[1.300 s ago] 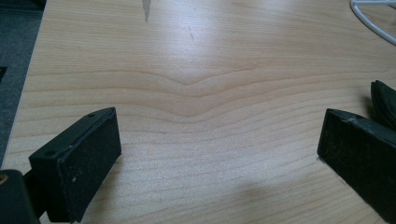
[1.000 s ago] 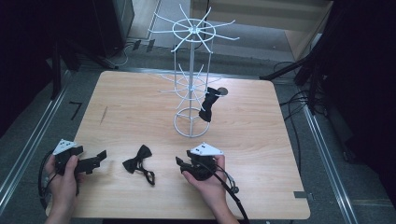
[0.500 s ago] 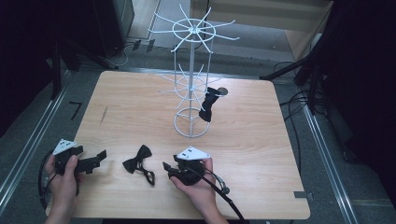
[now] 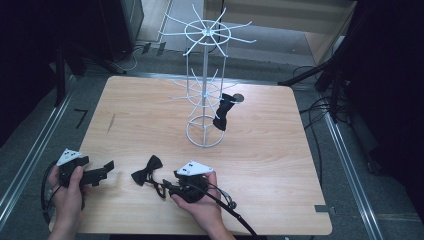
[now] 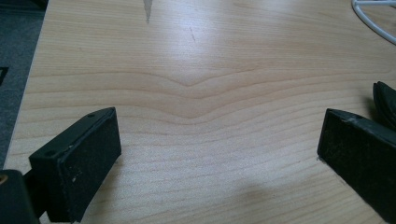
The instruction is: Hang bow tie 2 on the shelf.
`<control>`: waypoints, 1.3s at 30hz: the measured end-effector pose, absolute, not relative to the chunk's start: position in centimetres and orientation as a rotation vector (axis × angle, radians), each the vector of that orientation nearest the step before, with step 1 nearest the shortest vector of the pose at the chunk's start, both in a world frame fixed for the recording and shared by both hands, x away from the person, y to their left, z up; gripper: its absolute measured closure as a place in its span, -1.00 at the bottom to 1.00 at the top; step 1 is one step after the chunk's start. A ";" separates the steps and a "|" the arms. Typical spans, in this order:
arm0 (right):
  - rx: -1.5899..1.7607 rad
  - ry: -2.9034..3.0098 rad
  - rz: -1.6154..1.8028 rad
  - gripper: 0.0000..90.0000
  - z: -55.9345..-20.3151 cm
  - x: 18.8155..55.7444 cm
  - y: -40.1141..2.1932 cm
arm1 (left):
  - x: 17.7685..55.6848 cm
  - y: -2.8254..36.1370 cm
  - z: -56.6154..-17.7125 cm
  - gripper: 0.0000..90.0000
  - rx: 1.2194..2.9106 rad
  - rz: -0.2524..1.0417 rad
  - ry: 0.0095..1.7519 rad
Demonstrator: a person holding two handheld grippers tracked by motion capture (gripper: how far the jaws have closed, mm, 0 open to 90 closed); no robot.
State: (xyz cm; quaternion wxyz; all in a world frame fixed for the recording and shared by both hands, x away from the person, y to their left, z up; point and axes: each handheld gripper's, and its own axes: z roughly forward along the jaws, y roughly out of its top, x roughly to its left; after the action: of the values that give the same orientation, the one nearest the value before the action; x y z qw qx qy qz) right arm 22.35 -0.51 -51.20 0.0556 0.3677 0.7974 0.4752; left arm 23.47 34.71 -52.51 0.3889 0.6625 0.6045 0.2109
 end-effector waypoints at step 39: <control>1.037 2.427 1.230 0.99 -52.5 22.9 -1.0 | 23.5 34.7 -52.5 -1.00 1.686 0.534 1.536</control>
State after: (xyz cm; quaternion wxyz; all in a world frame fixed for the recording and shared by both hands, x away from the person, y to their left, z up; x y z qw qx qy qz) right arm 22.89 -0.97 -52.47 0.1148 0.3537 0.8280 0.4196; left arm 23.48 34.71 -52.52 0.3891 0.6629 0.6041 0.2102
